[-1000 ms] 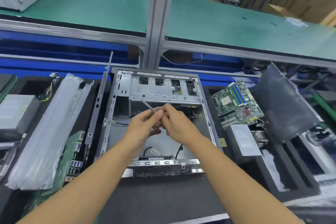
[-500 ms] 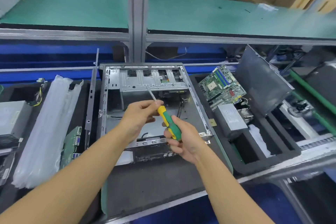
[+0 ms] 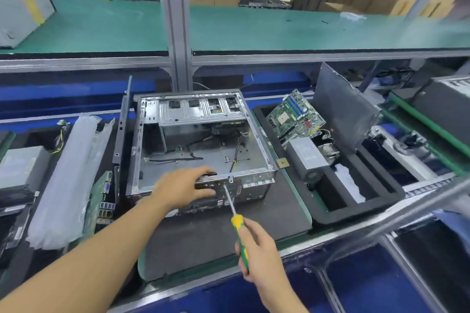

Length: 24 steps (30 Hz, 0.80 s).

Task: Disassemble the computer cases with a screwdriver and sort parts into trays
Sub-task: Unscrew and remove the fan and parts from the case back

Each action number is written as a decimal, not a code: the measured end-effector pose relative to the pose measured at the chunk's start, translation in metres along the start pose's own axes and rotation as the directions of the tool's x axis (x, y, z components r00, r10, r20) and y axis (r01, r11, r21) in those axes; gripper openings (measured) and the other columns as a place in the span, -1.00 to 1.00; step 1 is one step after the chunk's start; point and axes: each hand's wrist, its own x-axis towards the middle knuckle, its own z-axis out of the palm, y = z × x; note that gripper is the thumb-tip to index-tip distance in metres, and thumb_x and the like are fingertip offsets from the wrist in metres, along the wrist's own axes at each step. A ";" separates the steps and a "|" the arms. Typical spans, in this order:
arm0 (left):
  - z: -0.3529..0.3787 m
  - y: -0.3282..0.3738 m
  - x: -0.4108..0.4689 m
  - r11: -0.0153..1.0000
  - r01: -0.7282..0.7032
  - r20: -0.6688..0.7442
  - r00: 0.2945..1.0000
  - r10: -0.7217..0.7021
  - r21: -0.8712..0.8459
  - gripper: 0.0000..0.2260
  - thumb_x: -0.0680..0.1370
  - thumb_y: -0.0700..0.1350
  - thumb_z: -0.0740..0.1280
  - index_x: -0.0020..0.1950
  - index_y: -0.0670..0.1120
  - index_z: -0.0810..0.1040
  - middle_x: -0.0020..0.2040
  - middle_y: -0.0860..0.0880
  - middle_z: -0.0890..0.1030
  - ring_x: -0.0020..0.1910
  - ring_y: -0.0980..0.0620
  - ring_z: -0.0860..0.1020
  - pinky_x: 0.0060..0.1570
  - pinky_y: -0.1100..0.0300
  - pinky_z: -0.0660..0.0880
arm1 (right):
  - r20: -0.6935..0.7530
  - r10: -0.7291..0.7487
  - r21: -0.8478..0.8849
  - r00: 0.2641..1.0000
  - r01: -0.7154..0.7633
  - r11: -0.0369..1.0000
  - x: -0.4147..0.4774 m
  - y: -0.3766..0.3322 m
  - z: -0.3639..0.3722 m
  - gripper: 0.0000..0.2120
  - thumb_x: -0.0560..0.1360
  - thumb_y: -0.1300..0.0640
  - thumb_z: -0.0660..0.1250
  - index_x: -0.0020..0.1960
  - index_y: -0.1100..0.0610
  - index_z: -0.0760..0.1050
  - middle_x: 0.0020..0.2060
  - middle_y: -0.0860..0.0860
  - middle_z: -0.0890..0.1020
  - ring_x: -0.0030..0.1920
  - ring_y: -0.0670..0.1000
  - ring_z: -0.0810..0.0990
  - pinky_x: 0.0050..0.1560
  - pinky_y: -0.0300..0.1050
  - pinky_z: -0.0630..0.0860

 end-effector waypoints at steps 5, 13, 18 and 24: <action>0.004 0.002 -0.001 0.998 -0.010 -0.073 0.997 0.014 0.060 -0.44 0.43 0.49 0.22 0.41 0.48 0.23 0.32 0.33 0.51 0.26 0.12 0.54 -0.08 0.13 0.47 | -0.037 -0.069 0.004 0.997 0.069 0.998 0.002 0.016 0.016 -0.86 0.62 -0.08 0.32 0.13 -0.24 0.61 -0.38 -0.01 0.46 -0.47 -0.04 0.27 -0.50 -0.20 0.23; 0.012 0.000 0.004 1.000 0.015 -0.197 0.980 -0.009 0.027 -0.51 0.40 0.54 0.15 0.32 0.53 0.34 0.10 0.29 0.64 0.08 0.10 0.60 -0.31 0.20 0.40 | -0.074 -0.060 0.013 0.995 0.061 0.998 0.012 0.023 0.024 -0.80 0.64 0.01 0.27 0.21 -0.22 0.54 -0.37 -0.04 0.49 -0.41 -0.09 0.34 -0.41 -0.19 0.32; 0.011 0.001 0.004 0.999 0.034 -0.173 0.984 -0.029 0.028 -0.49 0.38 0.55 0.12 0.32 0.53 0.35 0.07 0.25 0.65 0.06 0.08 0.61 -0.29 0.18 0.43 | -0.055 0.018 0.056 0.998 -0.015 0.998 0.011 0.019 0.023 -0.83 0.63 -0.01 0.29 0.17 -0.20 0.57 -0.36 -0.02 0.50 -0.45 -0.08 0.31 -0.48 -0.21 0.26; 0.010 0.002 0.004 0.998 0.054 -0.175 0.983 -0.049 0.022 -0.48 0.36 0.56 0.11 0.30 0.53 0.37 0.01 0.20 0.67 0.04 0.04 0.61 -0.31 0.18 0.40 | 0.166 0.283 0.406 0.945 -0.327 0.853 0.013 0.015 0.014 -0.76 0.63 0.03 0.30 0.07 0.15 0.67 -0.32 0.05 0.52 -0.50 -0.06 0.28 -0.57 -0.23 0.14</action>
